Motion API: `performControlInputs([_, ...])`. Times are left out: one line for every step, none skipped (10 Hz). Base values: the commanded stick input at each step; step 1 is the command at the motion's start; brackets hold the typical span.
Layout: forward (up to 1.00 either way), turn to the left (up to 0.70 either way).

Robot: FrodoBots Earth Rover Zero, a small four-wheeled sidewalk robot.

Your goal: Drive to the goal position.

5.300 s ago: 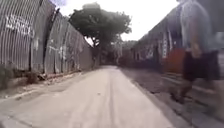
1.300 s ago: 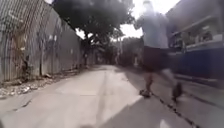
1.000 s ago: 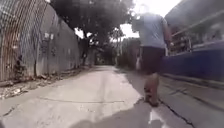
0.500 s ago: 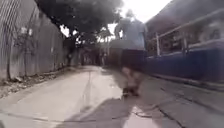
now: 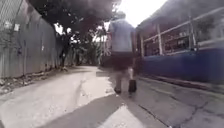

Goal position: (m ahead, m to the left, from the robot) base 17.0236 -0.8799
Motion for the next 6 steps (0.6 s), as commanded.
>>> performControlInputs([1.0,0.0])
performControlInputs([1.0,0.0])
performControlInputs([1.0,0.0])
performControlInputs([1.0,0.0])
performControlInputs([1.0,0.0])
performControlInputs([1.0,0.0])
